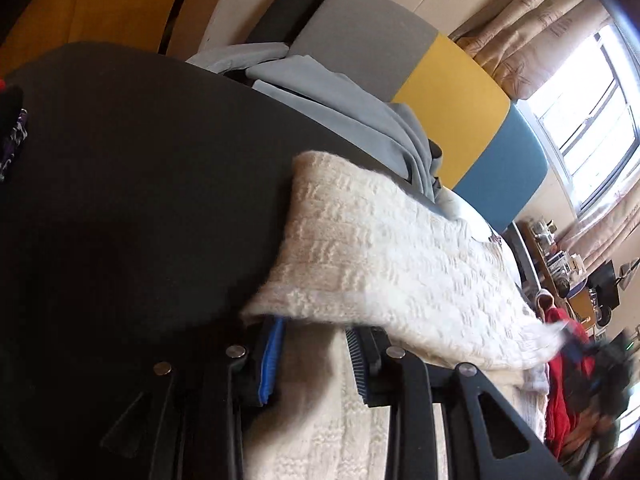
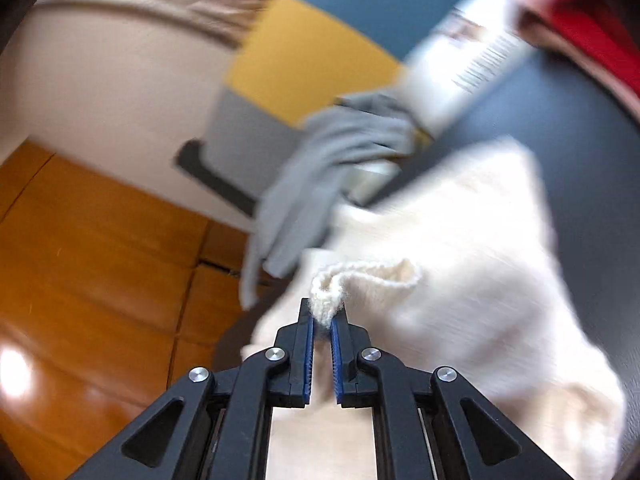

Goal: Fold clothes

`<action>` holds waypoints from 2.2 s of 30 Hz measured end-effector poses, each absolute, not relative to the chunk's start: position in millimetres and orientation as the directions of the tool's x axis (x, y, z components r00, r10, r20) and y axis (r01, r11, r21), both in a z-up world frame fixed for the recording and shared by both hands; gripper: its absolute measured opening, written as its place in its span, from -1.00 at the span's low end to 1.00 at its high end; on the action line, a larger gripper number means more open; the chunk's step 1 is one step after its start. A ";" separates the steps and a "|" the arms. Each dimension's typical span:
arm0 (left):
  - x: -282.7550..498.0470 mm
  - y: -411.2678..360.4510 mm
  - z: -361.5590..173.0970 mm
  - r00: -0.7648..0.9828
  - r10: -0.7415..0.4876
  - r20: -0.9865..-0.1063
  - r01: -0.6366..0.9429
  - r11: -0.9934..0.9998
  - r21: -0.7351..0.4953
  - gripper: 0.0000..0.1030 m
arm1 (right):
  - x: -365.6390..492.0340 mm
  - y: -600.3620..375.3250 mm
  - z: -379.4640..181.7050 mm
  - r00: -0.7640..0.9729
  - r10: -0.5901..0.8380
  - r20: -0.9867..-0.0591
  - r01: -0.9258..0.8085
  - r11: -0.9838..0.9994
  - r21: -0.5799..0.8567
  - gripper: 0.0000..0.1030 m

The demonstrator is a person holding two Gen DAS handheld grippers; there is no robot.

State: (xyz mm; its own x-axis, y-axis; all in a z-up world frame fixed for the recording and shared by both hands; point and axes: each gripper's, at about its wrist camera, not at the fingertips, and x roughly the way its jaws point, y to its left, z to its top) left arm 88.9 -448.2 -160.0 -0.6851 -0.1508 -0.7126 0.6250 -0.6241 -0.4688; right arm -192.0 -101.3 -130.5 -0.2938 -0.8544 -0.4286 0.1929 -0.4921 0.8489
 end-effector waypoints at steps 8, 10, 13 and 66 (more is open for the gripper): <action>102.2 -433.6 -150.4 -0.673 -0.138 -0.727 0.606 -0.666 -0.435 -0.41 | -193.1 -79.8 -148.3 -0.281 -0.893 -0.351 0.205 -0.413 0.887 -0.84; 109.4 -431.4 -151.0 -0.666 -0.129 -0.735 0.603 -0.673 -0.428 -0.41 | -192.5 -75.5 -132.0 -0.296 -0.891 -0.344 0.267 -0.423 0.866 -0.84; 114.7 -428.8 -147.4 -0.671 -0.105 -0.734 0.588 -0.678 -0.441 -0.41 | -194.6 -76.0 -138.1 -0.291 -0.860 -0.420 0.262 -0.494 0.829 -0.80; -104.8 -401.7 -152.5 -0.614 -0.095 -0.784 0.365 -0.915 -0.175 -0.37 | -272.8 -247.3 -150.6 -0.251 -0.661 -0.707 0.593 -0.682 0.427 -0.07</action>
State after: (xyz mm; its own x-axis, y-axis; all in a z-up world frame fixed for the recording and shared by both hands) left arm -104.8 -401.7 -152.5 -0.6139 -0.0952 -0.7836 0.3646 -0.9147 -0.1745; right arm -272.8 -247.3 -150.6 -0.2509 -0.6611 -0.7071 0.5932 -0.6822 0.4273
